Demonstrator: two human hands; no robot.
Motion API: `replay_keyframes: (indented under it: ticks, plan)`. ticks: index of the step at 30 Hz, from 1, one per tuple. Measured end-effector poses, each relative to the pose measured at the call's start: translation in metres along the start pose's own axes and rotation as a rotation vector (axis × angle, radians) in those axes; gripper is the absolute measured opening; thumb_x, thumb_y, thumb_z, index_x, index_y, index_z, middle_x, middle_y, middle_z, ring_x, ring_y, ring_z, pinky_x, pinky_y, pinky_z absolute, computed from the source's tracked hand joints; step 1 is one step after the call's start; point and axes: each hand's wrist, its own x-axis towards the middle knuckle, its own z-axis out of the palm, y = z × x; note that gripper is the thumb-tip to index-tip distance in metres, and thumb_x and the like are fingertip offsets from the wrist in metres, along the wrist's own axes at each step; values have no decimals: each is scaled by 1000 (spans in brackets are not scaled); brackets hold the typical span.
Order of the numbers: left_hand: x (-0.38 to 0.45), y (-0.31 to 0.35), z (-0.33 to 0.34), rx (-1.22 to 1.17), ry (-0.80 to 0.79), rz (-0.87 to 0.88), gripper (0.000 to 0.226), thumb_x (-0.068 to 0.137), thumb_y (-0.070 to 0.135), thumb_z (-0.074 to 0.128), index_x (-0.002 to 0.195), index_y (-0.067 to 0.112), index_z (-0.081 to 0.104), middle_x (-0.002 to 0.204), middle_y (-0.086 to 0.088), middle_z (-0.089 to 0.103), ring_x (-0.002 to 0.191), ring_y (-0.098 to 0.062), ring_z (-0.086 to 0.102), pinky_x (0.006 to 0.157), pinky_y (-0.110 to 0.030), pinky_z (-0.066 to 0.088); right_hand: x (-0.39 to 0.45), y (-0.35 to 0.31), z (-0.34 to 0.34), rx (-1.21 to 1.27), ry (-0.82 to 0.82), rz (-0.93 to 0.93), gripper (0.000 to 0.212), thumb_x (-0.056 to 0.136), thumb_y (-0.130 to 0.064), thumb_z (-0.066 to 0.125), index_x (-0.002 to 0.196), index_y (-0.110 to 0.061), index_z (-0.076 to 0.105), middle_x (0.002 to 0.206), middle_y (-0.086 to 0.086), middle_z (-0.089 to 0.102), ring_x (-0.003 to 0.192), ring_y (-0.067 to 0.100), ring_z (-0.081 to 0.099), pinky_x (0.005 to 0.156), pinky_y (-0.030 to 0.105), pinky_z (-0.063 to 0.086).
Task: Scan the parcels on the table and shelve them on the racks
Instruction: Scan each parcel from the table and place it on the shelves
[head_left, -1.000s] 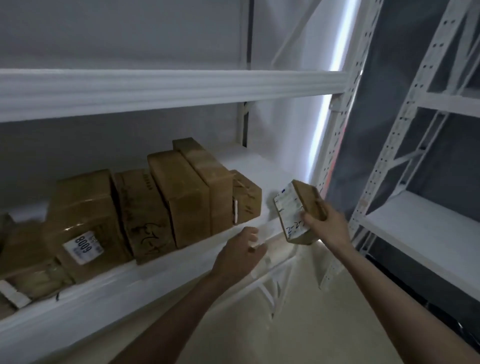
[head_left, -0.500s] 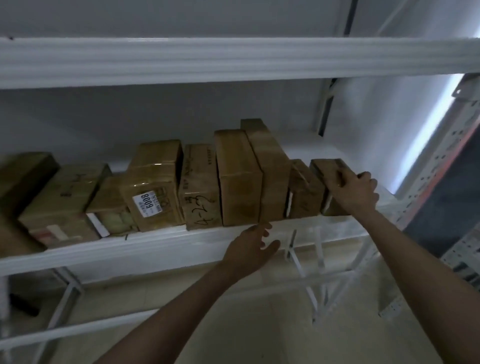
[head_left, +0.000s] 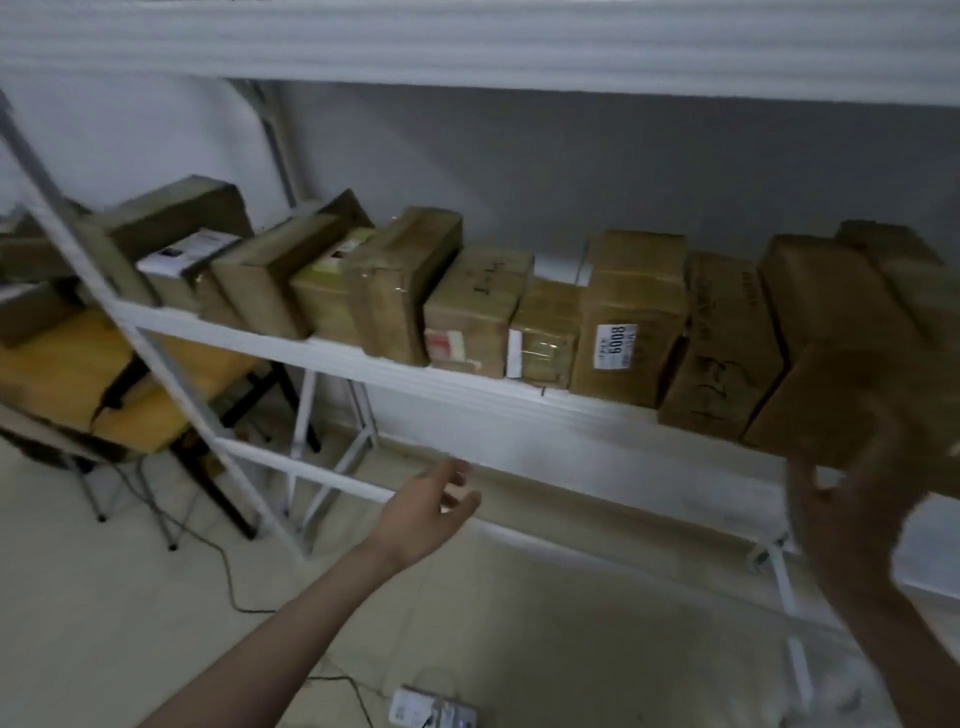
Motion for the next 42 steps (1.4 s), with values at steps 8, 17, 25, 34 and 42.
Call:
replay_keyframes:
  ticks: [8,17,25,34,42]
  plan:
    - [-134,-176,-127,214,88,-262,36,94,45,51,127,30,50,121,15,57,97,1,61,77,-23,51,-203,-213,158,80,-1062,-235,42,93,-22,52,134,-13,47,129,7,53,118,24,52,93,33,45]
    - [-244,-323,-301,433,162,-432,42,96,47,44,134,29,44,129,9,54,109,-11,59,85,-30,49,-318,-467,262,167,-1245,-501,34,90,-24,54,124,-16,52,117,5,58,102,21,58,78,33,51]
    - [-250,-409,-415,532,235,-541,45,97,46,42,136,25,41,135,1,52,112,-22,59,87,-38,50,-348,-618,340,196,-1247,-703,31,89,-24,57,116,-9,54,111,8,56,100,22,55,85,38,50]
    - [-178,-511,-525,650,192,-566,46,98,46,38,138,24,37,135,0,50,114,-25,56,83,-38,49,-352,-752,474,213,-1274,-758,18,91,-24,55,103,-11,54,101,3,54,93,22,56,81,41,52]
    - [-65,-599,-623,762,98,-483,47,101,42,35,141,20,34,136,-4,48,114,-27,56,79,-34,45,-327,-841,592,81,-1218,-822,29,95,-27,47,121,-15,50,118,4,50,106,22,50,87,37,48]
